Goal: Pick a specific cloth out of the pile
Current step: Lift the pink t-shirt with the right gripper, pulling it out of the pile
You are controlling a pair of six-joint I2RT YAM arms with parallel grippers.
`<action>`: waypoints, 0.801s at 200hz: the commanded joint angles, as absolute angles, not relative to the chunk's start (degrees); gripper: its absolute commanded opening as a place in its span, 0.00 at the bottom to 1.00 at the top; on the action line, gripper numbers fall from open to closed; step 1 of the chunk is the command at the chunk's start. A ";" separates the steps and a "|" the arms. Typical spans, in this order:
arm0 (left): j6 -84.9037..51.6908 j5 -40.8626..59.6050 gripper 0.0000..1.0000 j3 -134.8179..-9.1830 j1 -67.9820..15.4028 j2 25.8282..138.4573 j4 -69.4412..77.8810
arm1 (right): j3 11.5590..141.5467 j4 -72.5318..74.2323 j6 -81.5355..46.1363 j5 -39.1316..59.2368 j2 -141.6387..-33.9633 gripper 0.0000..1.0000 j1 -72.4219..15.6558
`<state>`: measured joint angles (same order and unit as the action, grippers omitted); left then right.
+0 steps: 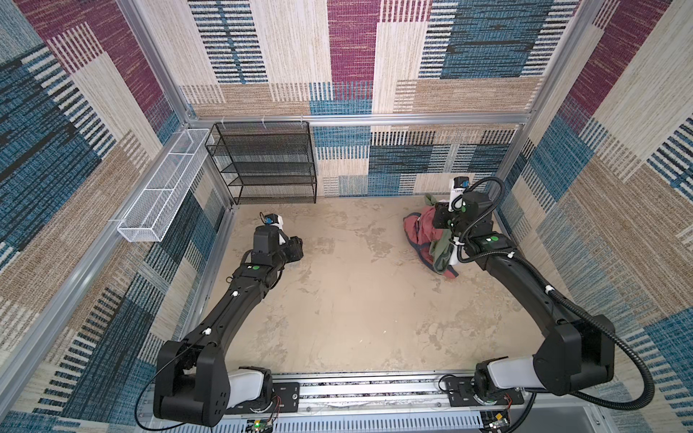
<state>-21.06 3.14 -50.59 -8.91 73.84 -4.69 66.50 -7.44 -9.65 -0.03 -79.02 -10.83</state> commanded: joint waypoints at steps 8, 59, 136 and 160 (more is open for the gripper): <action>-22.27 3.35 0.56 -51.33 -9.20 73.39 -5.56 | 67.88 -4.02 -10.81 3.28 -77.68 0.00 -10.32; -22.99 2.91 0.56 -51.34 -9.61 73.32 -5.54 | 70.17 -3.91 -11.03 4.46 -77.40 0.00 -9.77; -23.27 3.34 0.55 -52.62 -9.85 75.23 -5.54 | 75.78 -3.47 -11.51 5.80 -79.46 0.00 -9.45; -23.47 3.25 0.55 -53.06 -9.93 75.52 -5.62 | 78.55 -3.51 -11.40 6.33 -80.61 0.00 -9.40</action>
